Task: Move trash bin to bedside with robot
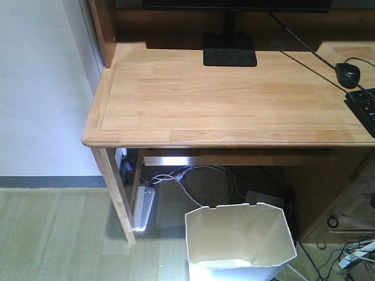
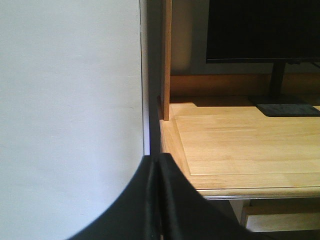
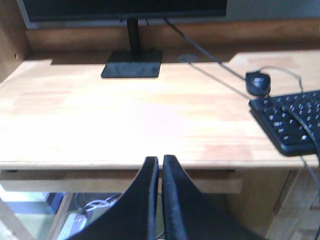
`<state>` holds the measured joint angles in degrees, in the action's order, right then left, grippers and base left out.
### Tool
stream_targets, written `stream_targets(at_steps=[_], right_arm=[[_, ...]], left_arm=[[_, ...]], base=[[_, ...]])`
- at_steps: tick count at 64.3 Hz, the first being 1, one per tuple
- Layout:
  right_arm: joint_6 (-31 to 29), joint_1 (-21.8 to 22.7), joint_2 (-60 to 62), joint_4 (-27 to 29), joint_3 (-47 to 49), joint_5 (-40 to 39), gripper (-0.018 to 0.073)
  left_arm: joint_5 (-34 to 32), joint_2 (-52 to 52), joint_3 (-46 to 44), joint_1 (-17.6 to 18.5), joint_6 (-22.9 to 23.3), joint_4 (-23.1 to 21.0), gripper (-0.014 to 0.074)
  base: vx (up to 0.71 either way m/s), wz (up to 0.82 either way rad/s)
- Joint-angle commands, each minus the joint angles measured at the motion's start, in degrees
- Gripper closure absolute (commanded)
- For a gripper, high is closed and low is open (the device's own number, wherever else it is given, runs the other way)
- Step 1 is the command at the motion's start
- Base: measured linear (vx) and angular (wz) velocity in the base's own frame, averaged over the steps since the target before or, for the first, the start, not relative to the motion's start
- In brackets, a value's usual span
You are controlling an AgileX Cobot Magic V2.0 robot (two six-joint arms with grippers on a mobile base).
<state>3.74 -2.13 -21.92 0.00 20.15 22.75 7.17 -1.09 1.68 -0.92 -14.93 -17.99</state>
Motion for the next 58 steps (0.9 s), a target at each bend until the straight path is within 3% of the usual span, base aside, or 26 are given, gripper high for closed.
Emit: stream_targets(at_steps=[1, 16, 25, 49, 58], right_arm=[[-0.25, 0.07, -1.07, 0.90, 2.01, -2.64, 0.0562], [-0.52, 0.07, -1.07, -0.33, 2.01, -2.33, 0.0545], [-0.52, 0.07, -1.07, 0.00, 2.01, -2.06, 0.0472], [-0.52, 0.07, -1.07, -0.33, 2.01, -1.28, 0.0058], [-0.52, 0.07, -1.07, -0.33, 2.01, -1.49, -0.0052]], left_arm=[[-3.83, -0.55, 1.17, 0.30, 0.15, -0.57, 0.0602], [-3.83, -0.55, 1.17, 0.30, 0.15, -0.57, 0.0602], [-3.83, -0.55, 1.17, 0.30, 0.15, -0.57, 0.0602], [-3.83, -0.55, 1.17, 0.30, 0.15, -0.57, 0.0602], [-3.83, -0.55, 1.17, 0.30, 0.15, -0.57, 0.0602]], base=[[0.00, 0.00], [0.00, 0.00], [0.00, 0.00], [0.00, 0.00], [0.00, 0.00]])
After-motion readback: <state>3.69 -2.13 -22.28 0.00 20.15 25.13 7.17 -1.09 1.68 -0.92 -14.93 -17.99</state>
